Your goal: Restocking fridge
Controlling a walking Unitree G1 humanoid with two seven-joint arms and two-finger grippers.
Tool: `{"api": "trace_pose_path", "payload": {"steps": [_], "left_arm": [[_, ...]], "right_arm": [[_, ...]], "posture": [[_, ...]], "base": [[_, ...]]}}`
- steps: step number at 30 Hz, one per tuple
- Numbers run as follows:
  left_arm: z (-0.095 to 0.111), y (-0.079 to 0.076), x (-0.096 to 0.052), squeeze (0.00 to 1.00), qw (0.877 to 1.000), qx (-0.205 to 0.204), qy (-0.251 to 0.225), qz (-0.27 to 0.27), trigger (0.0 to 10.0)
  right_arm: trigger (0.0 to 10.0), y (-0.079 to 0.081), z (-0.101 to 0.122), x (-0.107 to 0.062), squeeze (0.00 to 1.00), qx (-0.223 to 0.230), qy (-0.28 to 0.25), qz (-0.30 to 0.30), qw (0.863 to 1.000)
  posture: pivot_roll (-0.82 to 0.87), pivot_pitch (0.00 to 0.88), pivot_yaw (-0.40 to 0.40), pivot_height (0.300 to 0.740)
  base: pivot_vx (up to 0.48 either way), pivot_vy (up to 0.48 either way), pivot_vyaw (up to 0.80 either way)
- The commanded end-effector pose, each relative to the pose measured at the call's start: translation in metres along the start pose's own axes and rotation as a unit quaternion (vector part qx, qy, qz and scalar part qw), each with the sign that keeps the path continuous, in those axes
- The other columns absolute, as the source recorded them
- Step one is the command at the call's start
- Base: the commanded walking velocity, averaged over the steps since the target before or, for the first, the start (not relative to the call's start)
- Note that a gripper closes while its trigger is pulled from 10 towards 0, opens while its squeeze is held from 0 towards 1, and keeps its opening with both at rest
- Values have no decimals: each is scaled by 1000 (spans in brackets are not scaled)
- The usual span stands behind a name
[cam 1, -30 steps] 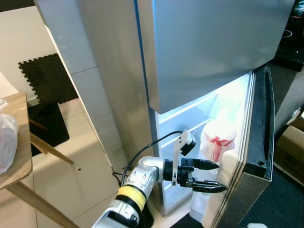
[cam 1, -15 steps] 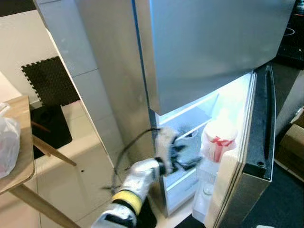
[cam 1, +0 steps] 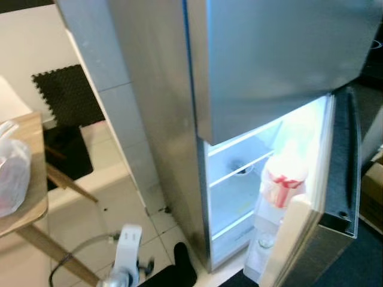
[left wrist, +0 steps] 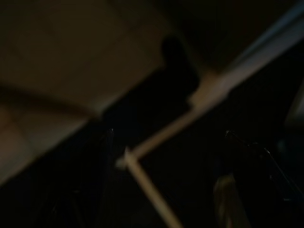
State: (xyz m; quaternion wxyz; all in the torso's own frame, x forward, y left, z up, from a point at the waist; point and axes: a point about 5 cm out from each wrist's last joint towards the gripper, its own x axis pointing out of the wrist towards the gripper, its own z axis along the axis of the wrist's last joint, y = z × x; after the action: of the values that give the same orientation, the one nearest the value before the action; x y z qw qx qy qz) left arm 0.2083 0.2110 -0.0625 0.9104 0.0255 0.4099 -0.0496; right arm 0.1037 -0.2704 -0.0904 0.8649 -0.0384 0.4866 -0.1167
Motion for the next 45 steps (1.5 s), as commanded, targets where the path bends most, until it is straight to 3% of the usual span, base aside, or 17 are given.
{"api": "trace_pose_path", "payload": {"steps": [1, 4, 7, 10, 24, 45], "left_arm": [[6, -4, 2, 0, 1000, 9, -14, -1, 10000], [5, -15, 4, 0, 1000, -4, -20, -9, 10000], [17, -31, 9, 0, 998, -37, -42, -26, 10000], [27, -38, 12, 0, 997, -41, -50, -32, 10000], [39, -45, 15, 0, 996, -40, -62, -48, 10000], [31, -48, 13, 0, 996, -31, -58, -65, 10000]], "right_arm": [[10000, -1, 2, 0, 0, 2, -8, 0, 1000], [10000, -2, 4, 0, 0, 0, -13, 2, 1000], [10000, -2, 5, 0, 0, 0, -18, 5, 1000], [10000, -3, 6, 0, 0, 2, -20, 6, 1000], [10000, -9, 7, 0, 0, -3, -20, 2, 1000], [10000, -11, 10, 0, 0, -13, -26, 12, 1000]], "posture": [[-130, 52, 66, 726], [-133, 52, 70, 726], [-137, 49, 73, 726], [-137, 49, 73, 726], [-150, 15, 79, 726], [-146, 15, 72, 726]], "base": [[0, 0, 0], [0, 0, 0], [0, -84, 0], [0, -295, 0], [0, -285, 0], [0, -305, 0]]}}
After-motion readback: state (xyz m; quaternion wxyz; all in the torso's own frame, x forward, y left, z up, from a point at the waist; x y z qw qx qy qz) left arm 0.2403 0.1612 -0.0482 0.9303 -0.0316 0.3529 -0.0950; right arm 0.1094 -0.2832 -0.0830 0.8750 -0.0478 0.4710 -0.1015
